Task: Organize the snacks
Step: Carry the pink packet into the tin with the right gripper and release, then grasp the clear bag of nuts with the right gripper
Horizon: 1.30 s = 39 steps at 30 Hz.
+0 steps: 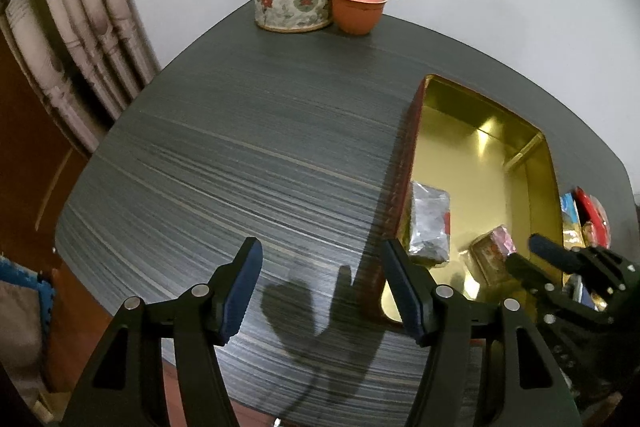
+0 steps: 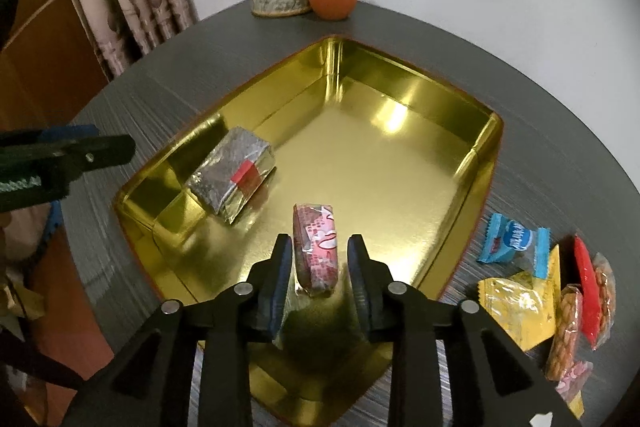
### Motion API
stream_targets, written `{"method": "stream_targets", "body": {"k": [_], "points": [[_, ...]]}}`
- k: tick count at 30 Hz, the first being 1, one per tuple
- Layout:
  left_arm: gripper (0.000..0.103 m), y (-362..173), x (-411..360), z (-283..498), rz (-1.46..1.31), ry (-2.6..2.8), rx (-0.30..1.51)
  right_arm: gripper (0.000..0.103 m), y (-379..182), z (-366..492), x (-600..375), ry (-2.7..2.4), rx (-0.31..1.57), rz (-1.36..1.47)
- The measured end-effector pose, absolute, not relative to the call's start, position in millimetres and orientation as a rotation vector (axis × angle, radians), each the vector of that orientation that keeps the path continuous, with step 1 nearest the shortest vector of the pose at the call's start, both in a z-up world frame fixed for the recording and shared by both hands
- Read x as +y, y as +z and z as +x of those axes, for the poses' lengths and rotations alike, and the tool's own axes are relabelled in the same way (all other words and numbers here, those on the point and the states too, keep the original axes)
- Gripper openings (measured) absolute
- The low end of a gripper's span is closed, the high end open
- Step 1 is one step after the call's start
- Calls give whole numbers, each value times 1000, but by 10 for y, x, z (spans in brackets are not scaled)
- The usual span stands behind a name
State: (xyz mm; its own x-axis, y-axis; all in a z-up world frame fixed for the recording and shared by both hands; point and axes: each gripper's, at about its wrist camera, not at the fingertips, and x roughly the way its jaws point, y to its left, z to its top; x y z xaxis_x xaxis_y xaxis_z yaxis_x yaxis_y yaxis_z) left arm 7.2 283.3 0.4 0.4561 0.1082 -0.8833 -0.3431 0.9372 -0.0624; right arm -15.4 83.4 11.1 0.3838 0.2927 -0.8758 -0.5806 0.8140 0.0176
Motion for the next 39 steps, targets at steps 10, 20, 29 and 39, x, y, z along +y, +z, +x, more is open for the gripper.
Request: {"method": "stream_targets", "body": {"k": [10,20,29,39], "points": [[64,91,2583,75,-135,225,1030,33,456,-148,102,475,991,-222],[66,78,2534,65,-116,213,1027,33,468,60,-959,263,982,-151],[67,78,2340,74,-52,162,1003,46,243,359,-1681,132,1007,-188],[67,76,1854,-23,-57,102,1033,46,-32,718,-1912,174,1064,-164]]}}
